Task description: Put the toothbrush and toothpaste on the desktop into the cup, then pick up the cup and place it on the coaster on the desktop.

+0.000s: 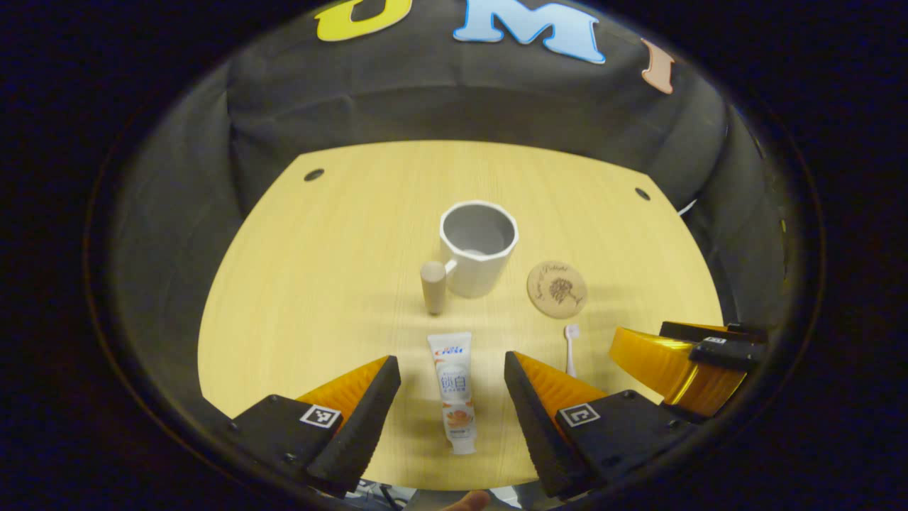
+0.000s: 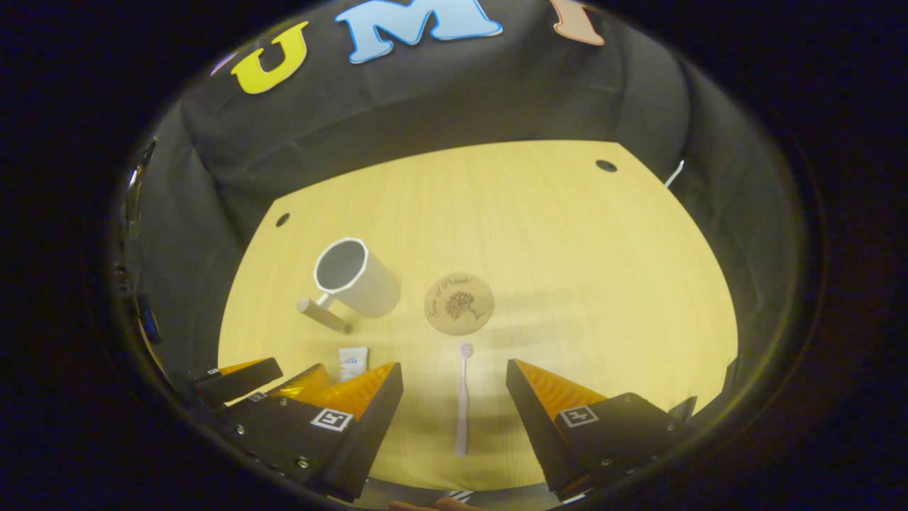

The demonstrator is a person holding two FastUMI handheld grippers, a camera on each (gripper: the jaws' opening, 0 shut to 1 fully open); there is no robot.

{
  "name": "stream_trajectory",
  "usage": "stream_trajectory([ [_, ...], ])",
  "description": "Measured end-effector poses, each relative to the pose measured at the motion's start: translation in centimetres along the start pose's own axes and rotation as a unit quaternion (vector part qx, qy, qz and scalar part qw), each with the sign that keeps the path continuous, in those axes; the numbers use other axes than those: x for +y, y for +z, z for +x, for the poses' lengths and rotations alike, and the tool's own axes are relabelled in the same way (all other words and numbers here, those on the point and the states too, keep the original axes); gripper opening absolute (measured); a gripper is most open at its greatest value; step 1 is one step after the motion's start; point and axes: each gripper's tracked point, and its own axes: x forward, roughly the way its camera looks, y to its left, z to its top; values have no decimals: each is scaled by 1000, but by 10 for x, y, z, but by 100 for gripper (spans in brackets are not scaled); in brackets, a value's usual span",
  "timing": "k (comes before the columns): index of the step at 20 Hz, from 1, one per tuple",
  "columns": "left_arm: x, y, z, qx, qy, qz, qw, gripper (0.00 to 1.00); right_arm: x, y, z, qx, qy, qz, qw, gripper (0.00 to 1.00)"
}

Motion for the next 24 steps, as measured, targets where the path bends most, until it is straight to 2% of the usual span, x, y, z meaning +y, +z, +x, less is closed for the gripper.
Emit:
stream_trajectory([
  [2, 13, -6, 18, 31, -5, -11, 999, 96, -1, -18, 21, 38, 1, 8, 999, 90],
  [3, 20, -7, 24, 45, -4, -14, 999, 92, -3, -26, 29, 57, 1, 12, 998, 90],
  [4, 20, -9, 27, 55, -2, -14, 998, 100, -6, -36, 35, 84, -1, 13, 996, 90],
  [5, 23, -13, 32, 65, 1, -13, 998, 92, -9, -44, 43, 101, -6, 14, 995, 91],
  [6, 24, -18, 38, 75, 3, -12, 997, 92, -11, -49, 49, 112, -10, 16, 994, 90],
  [7, 24, -24, 45, 84, 6, -13, 996, 97, -12, -54, 52, 121, -12, 15, 992, 91],
  [8, 24, -30, 55, 92, 9, -14, 996, 92, -13, -58, 56, 131, -16, 11, 991, 90],
  [10, 25, -36, 66, 108, 13, -19, 994, 100, -14, -65, 63, 149, -22, 2, 989, 90],
  [13, 31, -42, 73, 126, 26, -24, 991, 96, -15, -72, 71, 167, -30, -1, 986, 90],
  [14, 30, -39, 74, 122, 25, -20, 992, 99, -18, -70, 72, 166, -38, -4, 985, 90],
  [15, 28, -39, 73, 123, 25, -18, 992, 94, -18, -69, 73, 165, -39, -3, 985, 88],
  [17, 28, -38, 72, 123, 29, -23, 992, 91, -19, -69, 74, 170, -45, -2, 984, 88],
  [24, 31, -39, 74, 127, 30, -25, 991, 96, -22, -70, 76, 181, -67, -6, 981, 86],
])
